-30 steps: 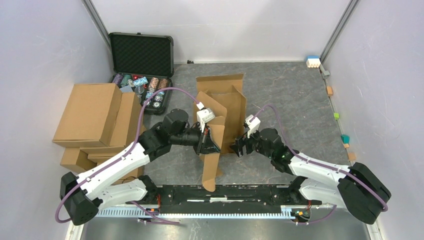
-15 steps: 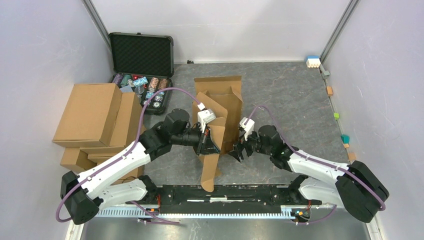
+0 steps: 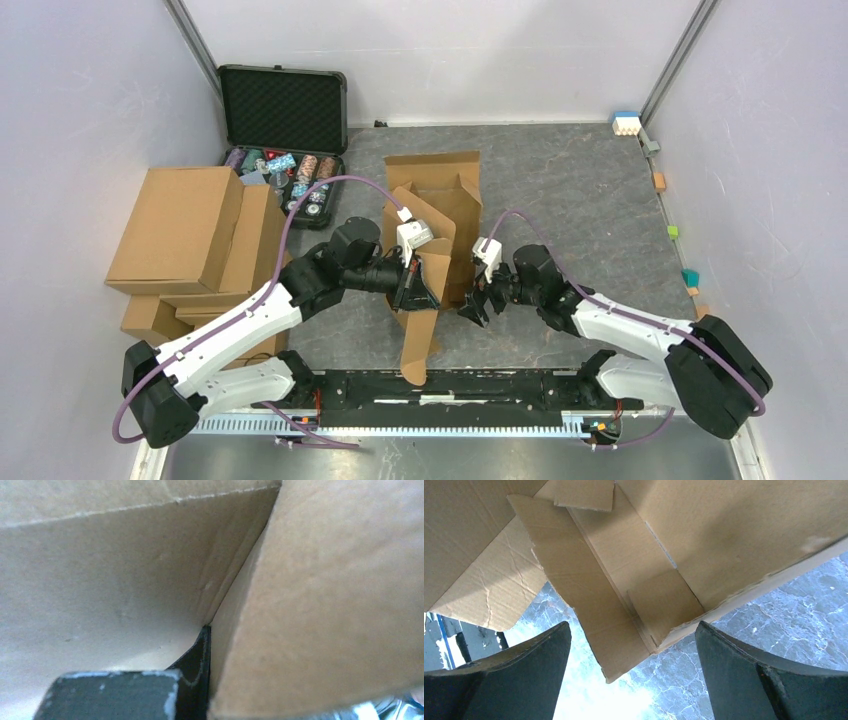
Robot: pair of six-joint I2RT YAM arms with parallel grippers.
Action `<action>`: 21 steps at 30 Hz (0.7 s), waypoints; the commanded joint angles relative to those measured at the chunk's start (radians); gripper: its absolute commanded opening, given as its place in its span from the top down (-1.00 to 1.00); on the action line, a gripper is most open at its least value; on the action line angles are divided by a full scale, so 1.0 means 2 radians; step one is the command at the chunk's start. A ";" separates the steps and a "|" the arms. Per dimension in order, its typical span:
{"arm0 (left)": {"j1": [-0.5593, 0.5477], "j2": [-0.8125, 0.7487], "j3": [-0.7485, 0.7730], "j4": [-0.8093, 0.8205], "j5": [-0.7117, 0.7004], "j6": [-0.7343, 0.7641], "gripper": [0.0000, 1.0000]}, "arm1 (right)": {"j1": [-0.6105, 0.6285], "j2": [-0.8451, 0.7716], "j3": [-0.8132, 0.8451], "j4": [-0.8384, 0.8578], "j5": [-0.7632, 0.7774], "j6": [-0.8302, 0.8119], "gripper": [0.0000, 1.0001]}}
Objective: Fold the paper box
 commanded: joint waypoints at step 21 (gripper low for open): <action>0.000 0.010 0.006 -0.027 0.030 0.010 0.96 | 0.015 0.043 0.037 0.061 0.071 0.029 -0.47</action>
